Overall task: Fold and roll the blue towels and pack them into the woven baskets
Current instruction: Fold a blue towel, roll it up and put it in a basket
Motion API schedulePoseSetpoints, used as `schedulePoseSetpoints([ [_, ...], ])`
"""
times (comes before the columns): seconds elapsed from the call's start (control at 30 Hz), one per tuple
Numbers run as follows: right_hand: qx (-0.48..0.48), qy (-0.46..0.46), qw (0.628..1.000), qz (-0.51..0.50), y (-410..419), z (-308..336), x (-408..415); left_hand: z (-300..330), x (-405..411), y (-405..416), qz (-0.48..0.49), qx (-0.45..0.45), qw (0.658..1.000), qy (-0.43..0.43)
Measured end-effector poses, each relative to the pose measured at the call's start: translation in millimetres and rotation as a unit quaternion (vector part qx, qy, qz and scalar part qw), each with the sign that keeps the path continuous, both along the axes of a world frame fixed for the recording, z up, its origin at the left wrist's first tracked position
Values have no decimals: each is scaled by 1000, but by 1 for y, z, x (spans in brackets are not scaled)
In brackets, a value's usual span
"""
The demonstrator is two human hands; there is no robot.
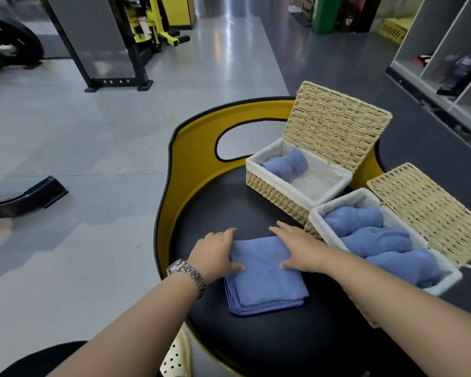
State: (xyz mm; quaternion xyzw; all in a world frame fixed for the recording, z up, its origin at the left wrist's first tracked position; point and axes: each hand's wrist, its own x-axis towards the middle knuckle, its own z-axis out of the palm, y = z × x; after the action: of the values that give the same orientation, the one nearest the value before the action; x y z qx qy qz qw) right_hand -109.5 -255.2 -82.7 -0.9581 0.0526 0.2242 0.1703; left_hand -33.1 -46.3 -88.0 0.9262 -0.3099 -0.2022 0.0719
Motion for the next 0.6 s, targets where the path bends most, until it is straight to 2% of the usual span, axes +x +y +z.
schedulePoseSetpoints([
  [0.1,-15,-20,1000,1,-6,-3,3,-8,1,1,0,17,1000,-6],
  [0.23,36,-126,991,34,-13,-2,-3,-7,2,4,-24,-131,991,-33],
  [0.3,7,-206,975,80,-16,3,-12,-3,-1,6,-72,-163,982,-68],
  [0.37,-52,-266,954,127,-16,6,-24,-1,-8,9,-140,-143,970,-142],
  [0.43,-84,-283,943,152,-17,4,-39,0,-13,16,-192,-119,957,-184],
  [0.5,-102,-276,940,173,-20,-2,-52,1,-20,23,-220,-97,954,-178],
  [0.6,-94,-273,941,178,-20,-5,-61,4,-31,32,-227,-101,961,-120],
])
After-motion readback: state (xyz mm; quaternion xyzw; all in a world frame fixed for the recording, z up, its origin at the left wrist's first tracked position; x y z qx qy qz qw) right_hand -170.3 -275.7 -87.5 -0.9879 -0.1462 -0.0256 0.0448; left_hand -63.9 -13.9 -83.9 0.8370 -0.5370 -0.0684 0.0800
